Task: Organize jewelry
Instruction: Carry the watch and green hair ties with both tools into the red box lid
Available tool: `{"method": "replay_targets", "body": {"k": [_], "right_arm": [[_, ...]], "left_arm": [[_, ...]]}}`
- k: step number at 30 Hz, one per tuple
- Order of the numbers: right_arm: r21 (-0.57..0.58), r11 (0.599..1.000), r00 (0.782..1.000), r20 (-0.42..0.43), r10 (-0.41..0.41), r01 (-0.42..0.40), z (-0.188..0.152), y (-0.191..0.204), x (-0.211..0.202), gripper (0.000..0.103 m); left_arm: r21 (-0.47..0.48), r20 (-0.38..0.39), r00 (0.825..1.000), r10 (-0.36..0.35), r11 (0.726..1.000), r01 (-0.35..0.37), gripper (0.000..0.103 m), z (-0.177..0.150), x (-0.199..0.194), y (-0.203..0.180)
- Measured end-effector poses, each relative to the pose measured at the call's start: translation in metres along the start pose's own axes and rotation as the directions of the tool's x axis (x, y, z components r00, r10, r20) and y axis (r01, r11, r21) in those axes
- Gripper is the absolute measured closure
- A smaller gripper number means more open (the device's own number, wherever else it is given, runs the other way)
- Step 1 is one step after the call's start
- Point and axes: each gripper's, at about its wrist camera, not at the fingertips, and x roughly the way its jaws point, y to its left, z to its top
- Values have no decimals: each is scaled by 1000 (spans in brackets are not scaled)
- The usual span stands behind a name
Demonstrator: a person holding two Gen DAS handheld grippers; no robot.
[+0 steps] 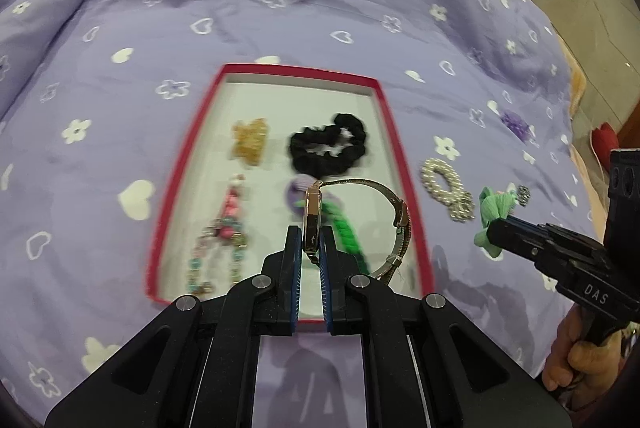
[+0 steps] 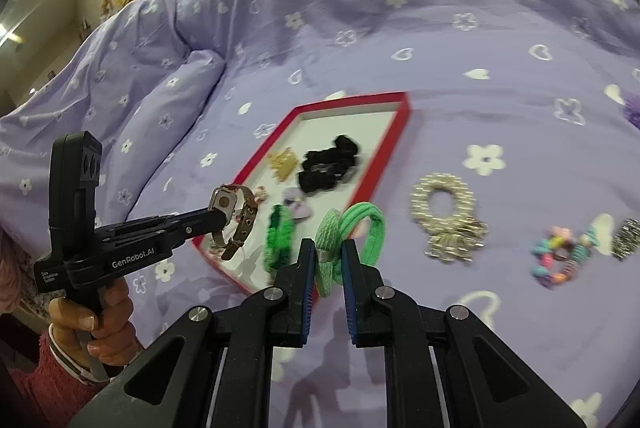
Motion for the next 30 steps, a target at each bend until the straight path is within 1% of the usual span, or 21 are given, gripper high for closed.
{"method": "replay_targets", "body": {"k": [6,10,18,30], "right_arm": [[-36,999,999,-29,36,-37,6,23,23,90],[-51,998,998,-47,44,-46,12,32,38,90],[-61,997,997,-69,39,-43,24,32,61,90],[-69,997,992,-126,17,-26,41,25,100,90]], "left_arm": [[-40,0,999,35,999,-35,96,1,0,26],[-51,-1,999,50,997,-50,96,6,3,37],[-55,-21,997,80,995,-81,96,18,20,51],[-40,-91,989,119,992,-123,96,36,62,62]]}}
